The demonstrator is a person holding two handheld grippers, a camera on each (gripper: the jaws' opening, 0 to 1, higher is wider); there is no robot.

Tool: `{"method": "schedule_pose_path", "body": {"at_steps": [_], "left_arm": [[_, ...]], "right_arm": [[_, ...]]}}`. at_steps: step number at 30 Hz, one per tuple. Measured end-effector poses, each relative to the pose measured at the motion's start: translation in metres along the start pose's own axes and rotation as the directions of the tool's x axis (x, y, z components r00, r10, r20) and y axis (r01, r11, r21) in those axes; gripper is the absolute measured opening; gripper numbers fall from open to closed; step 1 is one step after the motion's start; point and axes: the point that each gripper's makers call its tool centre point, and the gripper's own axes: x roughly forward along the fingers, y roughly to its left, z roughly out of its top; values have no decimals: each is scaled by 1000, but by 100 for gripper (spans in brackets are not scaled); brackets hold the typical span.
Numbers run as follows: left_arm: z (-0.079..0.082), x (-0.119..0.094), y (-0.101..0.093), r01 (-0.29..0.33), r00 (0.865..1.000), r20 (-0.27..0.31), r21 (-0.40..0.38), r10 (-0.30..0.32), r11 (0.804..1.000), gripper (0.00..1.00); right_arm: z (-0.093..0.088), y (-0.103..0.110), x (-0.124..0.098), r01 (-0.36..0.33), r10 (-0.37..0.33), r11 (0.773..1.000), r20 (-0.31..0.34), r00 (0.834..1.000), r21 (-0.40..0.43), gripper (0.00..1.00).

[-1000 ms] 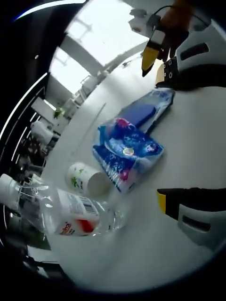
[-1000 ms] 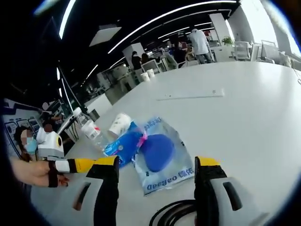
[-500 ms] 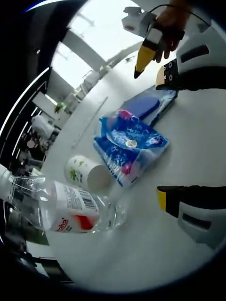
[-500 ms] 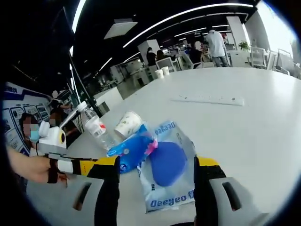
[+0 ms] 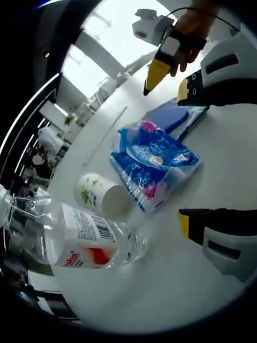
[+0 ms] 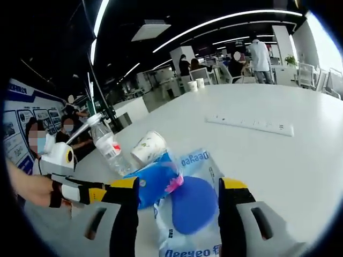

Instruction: Arrange the tabletop items into an orderly group along one side of the table until the central work area is clear of visible clutter.

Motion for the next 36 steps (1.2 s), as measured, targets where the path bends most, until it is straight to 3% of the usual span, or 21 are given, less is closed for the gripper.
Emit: {"method": "schedule_pose_path", "body": {"at_steps": [9,19,33,36], "left_arm": [[2,3,3,-16,1000,7,-13,16,1000,68],[0,5,9,-18,1000,-18,-78,17,997,49],[-8,5,18,-59,996,-65,-103,52,993,23],[-10,4,24,-80,994,-80,-103,72,991,13]], "right_arm": [[6,5,30,-42,41,998,-13,999,-39,54],[3,6,49,-61,59,997,-31,998,-37,44],[-8,4,58,-62,64,997,-46,997,42,11],[-11,5,58,-66,68,997,-53,996,46,1]]}}
